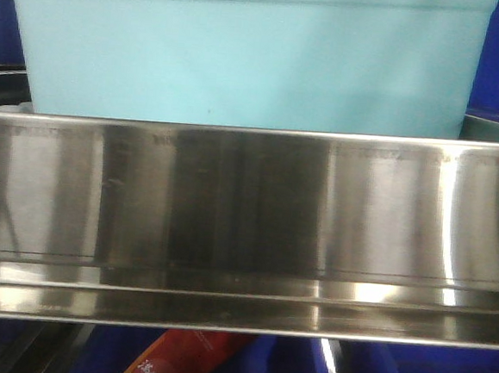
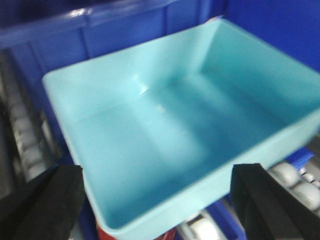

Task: Fetch blue bin and place on conveyor start
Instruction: 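Clamp the teal bin's side walls with both grippers and lift it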

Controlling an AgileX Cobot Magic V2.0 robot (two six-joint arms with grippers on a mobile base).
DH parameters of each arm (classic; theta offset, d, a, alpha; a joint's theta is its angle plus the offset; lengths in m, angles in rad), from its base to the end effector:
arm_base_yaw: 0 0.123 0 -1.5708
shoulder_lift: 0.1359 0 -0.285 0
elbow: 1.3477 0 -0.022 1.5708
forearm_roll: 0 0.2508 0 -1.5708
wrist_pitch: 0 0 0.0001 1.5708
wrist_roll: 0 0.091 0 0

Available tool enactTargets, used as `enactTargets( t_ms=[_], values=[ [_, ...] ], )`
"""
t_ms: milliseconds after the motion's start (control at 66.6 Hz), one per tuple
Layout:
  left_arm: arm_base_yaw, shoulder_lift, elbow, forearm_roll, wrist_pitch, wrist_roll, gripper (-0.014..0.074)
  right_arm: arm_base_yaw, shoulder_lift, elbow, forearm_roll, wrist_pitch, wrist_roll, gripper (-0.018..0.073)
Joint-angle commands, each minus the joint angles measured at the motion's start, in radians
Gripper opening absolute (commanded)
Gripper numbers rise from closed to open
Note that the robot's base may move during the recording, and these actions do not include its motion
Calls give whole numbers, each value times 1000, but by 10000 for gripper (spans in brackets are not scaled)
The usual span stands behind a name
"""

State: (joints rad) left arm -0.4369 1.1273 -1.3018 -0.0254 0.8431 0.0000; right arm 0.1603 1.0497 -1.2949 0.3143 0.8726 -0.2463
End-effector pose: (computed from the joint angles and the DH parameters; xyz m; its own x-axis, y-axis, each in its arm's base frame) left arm 0.2043 -0.0973 0.4307 -0.5048 0.2171 -0.8355 0.4290 0.9030 -0.0245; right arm 0.1937 0.0532 0.4461 -0.4717 -0.1159 -0.8741 -0.3778 0.9223 0.0816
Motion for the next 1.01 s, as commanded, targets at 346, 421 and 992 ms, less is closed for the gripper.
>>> enactTargets(
  t_ms=[346,421,992],
  values=[
    [-2,388,-315,215,269,-246,498,3,405,-299,-245,221,284,559],
    [20,433,-315,211,272,-249,498,3,454,-299,-238,213,284,559],
    [105,585,-317,127,259,-249,446,48,644,-299,-194,117,284,448]
  ],
)
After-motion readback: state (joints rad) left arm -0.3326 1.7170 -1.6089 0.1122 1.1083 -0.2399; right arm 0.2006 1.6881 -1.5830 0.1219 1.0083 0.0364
